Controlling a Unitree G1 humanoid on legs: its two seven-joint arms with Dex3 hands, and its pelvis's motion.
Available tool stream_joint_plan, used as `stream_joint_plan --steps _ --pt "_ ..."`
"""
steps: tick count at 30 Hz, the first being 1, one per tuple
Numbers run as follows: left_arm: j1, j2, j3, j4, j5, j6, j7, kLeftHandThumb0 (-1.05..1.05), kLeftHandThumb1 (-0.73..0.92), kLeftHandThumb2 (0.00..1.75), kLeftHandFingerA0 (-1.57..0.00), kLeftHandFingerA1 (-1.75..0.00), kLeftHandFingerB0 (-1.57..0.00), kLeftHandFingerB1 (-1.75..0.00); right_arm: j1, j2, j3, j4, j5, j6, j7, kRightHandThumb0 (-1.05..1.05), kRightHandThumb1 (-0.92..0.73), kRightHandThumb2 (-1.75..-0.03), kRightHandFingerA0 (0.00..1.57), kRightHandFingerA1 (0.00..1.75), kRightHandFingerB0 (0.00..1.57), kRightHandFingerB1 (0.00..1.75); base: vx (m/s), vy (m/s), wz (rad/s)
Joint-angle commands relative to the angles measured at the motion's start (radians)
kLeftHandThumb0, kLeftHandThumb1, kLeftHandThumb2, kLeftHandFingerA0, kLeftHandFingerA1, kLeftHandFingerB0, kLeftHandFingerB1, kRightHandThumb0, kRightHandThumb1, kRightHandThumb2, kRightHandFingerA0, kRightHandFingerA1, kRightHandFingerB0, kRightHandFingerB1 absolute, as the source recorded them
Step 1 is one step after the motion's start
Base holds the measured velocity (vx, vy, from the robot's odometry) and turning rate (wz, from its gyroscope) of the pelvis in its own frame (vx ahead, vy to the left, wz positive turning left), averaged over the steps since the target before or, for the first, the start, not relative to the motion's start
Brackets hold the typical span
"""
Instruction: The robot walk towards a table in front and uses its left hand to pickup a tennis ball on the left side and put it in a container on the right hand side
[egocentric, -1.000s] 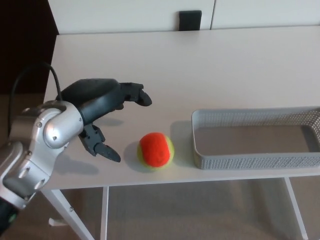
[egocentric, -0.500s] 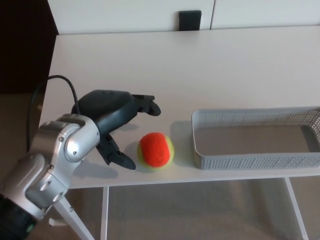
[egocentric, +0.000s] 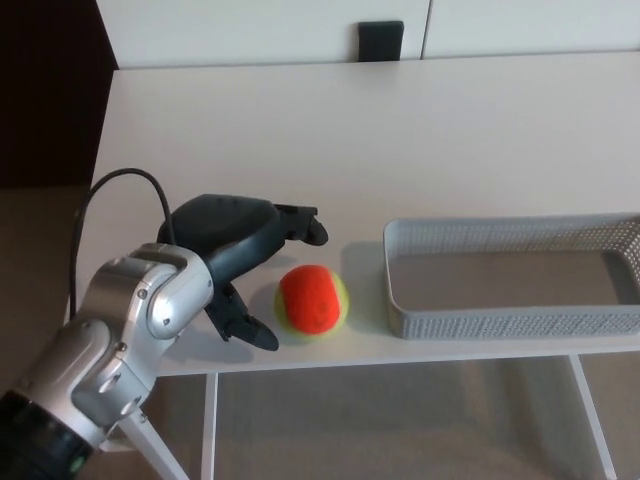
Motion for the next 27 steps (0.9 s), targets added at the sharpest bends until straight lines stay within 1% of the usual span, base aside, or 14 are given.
stream_joint_plan --steps 1,4,5,6,10,11,14,15,19,22,23,26,27 --pt "0.011 -0.009 -0.019 0.008 0.067 -0.007 0.025 -0.77 0.29 0.56 -0.48 -0.5 -0.34 -0.56 -0.004 -0.012 -0.003 0.002 0.0 0.009 -0.011 -0.78 -0.4 -0.83 0.47 1.09 0.0 0.55 0.0 0.0 0.0" --pt "0.01 -0.012 -0.017 0.009 0.073 -0.008 0.026 -0.77 0.29 0.56 -0.48 -0.5 -0.34 -0.56 -0.005 -0.012 -0.003 0.002 0.0 0.008 -0.011 -0.78 -0.4 -0.83 0.47 1.09 0.0 0.55 0.0 0.0 0.0" --pt "0.014 -0.017 -0.026 0.007 0.089 -0.005 0.036 -0.76 0.29 0.56 -0.5 -0.49 -0.36 -0.54 -0.01 -0.011 -0.005 0.003 0.003 0.014 -0.009 -0.78 -0.39 -0.82 0.5 1.12 0.0 0.55 0.0 0.0 0.0" --pt "0.018 -0.02 -0.029 0.007 0.099 -0.009 0.046 -0.74 0.29 0.56 -0.53 -0.49 -0.38 -0.53 -0.01 -0.01 -0.009 0.001 0.008 0.013 -0.002 -0.78 -0.4 -0.82 0.48 1.11 0.0 0.53 0.0 0.0 0.0" --pt "0.022 -0.025 -0.026 0.008 0.106 -0.017 0.054 -0.74 0.29 0.56 -0.53 -0.49 -0.38 -0.53 -0.008 -0.009 -0.013 -0.002 0.013 0.009 0.007 -0.78 -0.4 -0.82 0.48 1.11 0.0 0.53 0.0 0.0 0.0" --pt "0.025 -0.031 -0.03 0.011 0.112 -0.02 0.065 -0.72 0.33 0.61 -0.65 -0.49 -0.38 -0.52 -0.012 -0.011 -0.008 0.001 0.005 0.011 -0.003 -0.79 -0.4 -0.83 0.48 1.1 0.0 0.56 0.0 0.0 0.0" --pt "0.027 -0.035 -0.03 0.014 0.117 -0.023 0.071 -0.72 0.33 0.61 -0.65 -0.49 -0.38 -0.52 -0.013 -0.012 -0.007 0.003 0.002 0.011 -0.007 -0.79 -0.4 -0.83 0.48 1.1 0.0 0.56 0.0 0.0 0.0" --pt "0.026 -0.04 -0.031 0.021 0.117 -0.03 0.079 -0.71 0.32 0.61 -0.64 -0.49 -0.39 -0.52 -0.013 -0.011 -0.009 0.001 0.005 0.012 -0.007 -0.76 -0.38 -0.81 0.52 1.12 0.0 0.61 0.0 0.0 0.0" --pt "0.024 -0.05 -0.028 0.036 0.11 -0.044 0.089 -0.7 0.32 0.6 -0.64 -0.49 -0.39 -0.52 -0.017 -0.01 -0.011 0.0 0.008 0.014 -0.007 -0.76 -0.38 -0.81 0.52 1.12 0.0 0.61 0.0 0.0 0.0" --pt "0.024 -0.057 -0.035 0.039 0.124 -0.044 0.096 -0.71 0.32 0.61 -0.64 -0.49 -0.4 -0.51 -0.017 -0.012 -0.005 -0.005 0.0 0.015 -0.013 -0.78 -0.39 -0.82 0.51 1.12 0.0 0.59 0.0 0.0 0.0" --pt "0.022 -0.062 -0.038 0.043 0.127 -0.041 0.095 -0.72 0.33 0.61 -0.65 -0.49 -0.4 -0.51 -0.022 -0.013 -0.007 -0.002 0.004 0.014 -0.004 -0.8 -0.4 -0.82 0.48 1.12 0.0 0.56 0.0 0.0 0.0" --pt "0.02 -0.068 -0.045 0.053 0.141 -0.049 0.11 -0.73 0.33 0.61 -0.68 -0.5 -0.4 -0.52 -0.023 -0.015 -0.005 -0.002 0.003 0.007 0.004 -0.81 -0.41 -0.83 0.48 1.12 0.0 0.55 0.0 0.0 0.0" --pt "0.018 -0.07 -0.049 0.051 0.143 -0.042 0.097 -0.72 0.3 0.61 -0.69 -0.51 -0.35 -0.51 -0.024 -0.016 -0.004 -0.003 0.002 0.008 0.002 -0.83 -0.42 -0.84 0.48 1.13 0.0 0.57 0.0 0.0 0.0"
